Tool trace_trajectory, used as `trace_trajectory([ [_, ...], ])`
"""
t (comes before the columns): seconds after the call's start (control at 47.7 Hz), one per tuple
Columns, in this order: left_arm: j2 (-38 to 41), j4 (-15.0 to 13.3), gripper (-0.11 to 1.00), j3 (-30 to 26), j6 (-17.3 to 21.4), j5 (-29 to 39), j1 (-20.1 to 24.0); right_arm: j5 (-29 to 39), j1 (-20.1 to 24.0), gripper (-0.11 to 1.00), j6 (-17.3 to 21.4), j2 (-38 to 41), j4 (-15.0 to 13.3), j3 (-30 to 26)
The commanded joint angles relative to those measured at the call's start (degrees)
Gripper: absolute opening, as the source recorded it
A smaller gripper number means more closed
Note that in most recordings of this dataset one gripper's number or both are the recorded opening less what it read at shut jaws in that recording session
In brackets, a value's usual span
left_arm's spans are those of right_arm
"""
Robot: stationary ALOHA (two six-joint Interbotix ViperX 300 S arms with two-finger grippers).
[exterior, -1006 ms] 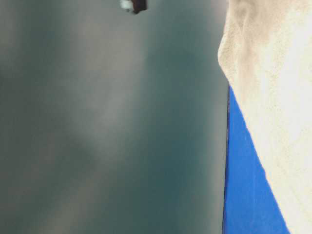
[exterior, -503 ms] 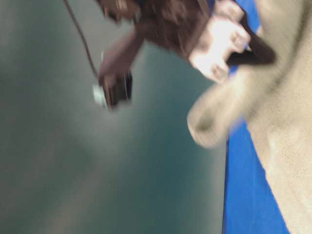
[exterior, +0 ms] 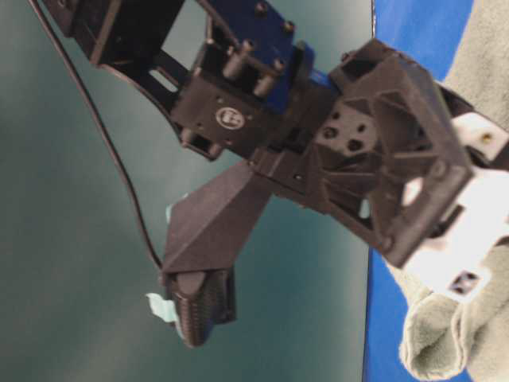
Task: Fold a bath towel.
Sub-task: 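Grasp the far right end with the right gripper and fold it toward the middle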
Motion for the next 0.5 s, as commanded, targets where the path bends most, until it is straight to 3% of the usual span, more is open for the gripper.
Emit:
trace_trajectory([
  [0.0,-0.09,0.09,0.83,-1.49,0.09,-0.44,0.18,-0.97,0.09,0.11,0.00,-1.05,-0.26,-0.88],
  [0.252,-0.09,0.09,0.83,-1.41,0.09,-0.44,0.18,-7.03,0.18,0.11,0.09,-0.70,0.00,1.49],
  [0.44,-0.09,0.09,0.83,-1.49,0.18,-0.44,0.18,-7.91,0.09,0.12,0.09,-0.70,0.35,1.58],
  [0.482,-0.09,0.09,0.83,-1.49,0.18,-0.44,0.18,-7.82,0.18,0.18,0.09,-0.70,0.26,1.49],
])
